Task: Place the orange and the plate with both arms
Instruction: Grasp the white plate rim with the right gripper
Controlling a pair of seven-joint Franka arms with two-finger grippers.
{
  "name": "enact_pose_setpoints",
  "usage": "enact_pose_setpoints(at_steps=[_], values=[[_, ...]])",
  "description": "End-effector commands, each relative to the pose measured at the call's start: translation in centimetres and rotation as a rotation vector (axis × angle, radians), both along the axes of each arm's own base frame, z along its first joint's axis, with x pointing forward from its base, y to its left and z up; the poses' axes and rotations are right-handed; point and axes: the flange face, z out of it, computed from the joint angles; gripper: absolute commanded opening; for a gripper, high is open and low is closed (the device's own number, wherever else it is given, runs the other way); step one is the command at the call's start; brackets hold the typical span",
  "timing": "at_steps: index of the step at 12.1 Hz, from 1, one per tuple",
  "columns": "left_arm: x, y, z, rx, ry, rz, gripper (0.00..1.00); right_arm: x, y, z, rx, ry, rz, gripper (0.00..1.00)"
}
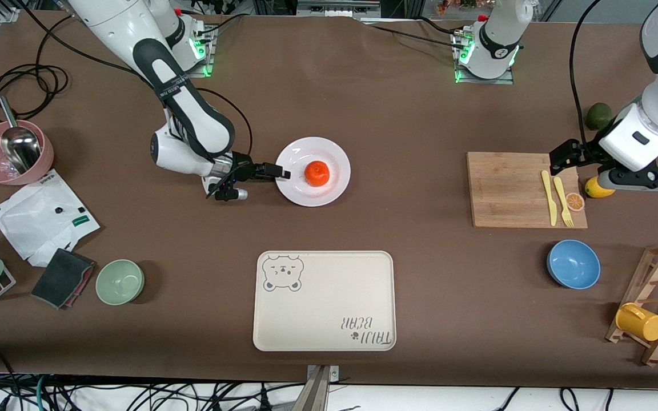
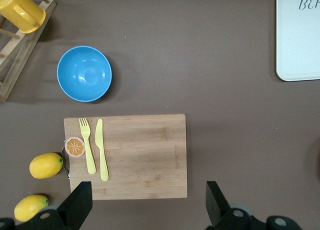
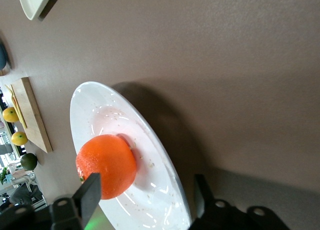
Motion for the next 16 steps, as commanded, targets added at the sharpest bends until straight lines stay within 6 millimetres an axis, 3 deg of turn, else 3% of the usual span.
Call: enact_pose_setpoints(at_steps=[1,5,9,11,13,16], values=[[-0.9,0.2,0.4,0.011,0.013,-0.009,1.00,-1.1,0.0,-0.8,0.008,-0.015,-0.007,0.79],[-0.5,0.3,1.5,0.008,-0.011,-0.018,1.00,-1.4,0.0,-0.9,0.010,-0.029,0.015,0.53],[-0.3,0.3,1.8,0.004,-0.017,-0.010,1.00,-1.7,-0.1,-1.5,0.007,-0.025,0.023,0.38],[-0.3,0.3,1.9,0.005,-0.019,-0.015,1.00,-1.8,-0.1,-1.6,0.009,-0.033,0.035,0.16],[-0.3,0.1,1.9,0.004,-0.020,-0.018,1.00,-1.9,-0.2,-1.9,0.008,-0.034,0.042,0.04],[-0.3,0.1,1.6,-0.001,-0.006,-0.029,1.00,-1.9,-0.2,-1.9,0.009,-0.036,0.042,0.00]])
